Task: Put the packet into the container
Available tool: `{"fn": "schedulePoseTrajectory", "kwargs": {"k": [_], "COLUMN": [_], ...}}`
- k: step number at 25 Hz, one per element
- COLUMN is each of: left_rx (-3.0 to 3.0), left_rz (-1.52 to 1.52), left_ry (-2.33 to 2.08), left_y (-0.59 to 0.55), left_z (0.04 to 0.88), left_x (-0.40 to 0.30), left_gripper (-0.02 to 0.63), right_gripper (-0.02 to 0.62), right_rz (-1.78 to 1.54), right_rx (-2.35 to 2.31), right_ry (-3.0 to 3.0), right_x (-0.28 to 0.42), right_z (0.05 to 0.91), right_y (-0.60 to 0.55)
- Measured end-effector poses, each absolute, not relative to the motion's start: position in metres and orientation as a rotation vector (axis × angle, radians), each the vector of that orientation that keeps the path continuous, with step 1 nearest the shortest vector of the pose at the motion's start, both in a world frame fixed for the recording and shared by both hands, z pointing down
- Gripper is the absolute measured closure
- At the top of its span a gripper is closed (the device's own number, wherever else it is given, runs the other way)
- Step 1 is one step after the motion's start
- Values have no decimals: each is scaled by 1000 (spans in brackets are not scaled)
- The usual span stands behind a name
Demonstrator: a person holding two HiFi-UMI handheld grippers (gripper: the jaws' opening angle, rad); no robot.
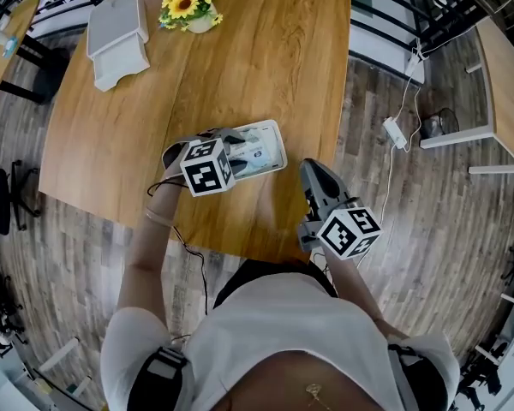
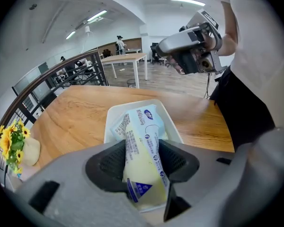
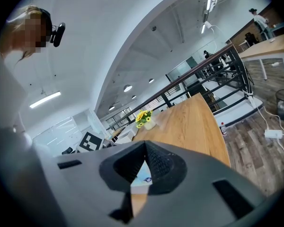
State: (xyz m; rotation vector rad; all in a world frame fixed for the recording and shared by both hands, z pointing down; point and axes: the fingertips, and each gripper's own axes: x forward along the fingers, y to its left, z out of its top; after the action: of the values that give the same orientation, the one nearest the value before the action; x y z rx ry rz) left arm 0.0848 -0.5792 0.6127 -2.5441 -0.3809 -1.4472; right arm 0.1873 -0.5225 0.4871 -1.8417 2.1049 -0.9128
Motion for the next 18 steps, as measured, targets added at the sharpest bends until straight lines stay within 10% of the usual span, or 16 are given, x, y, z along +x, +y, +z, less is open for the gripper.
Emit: {"fn": "schedulePoseTrajectory", "kwargs": {"k": [18], "left_rx": [-2650], "left_rz": [-1381], "left_ry": [-412], "left_y": [-575], "left_z": [605], "left_x": [82], "left_gripper": [276], "right_gripper": [583], "right_rz": [-932], "right_rx": [-1805], "right_ry": [2077], "right_x": [184], "right_z": [485], "right_y": [-525]}}
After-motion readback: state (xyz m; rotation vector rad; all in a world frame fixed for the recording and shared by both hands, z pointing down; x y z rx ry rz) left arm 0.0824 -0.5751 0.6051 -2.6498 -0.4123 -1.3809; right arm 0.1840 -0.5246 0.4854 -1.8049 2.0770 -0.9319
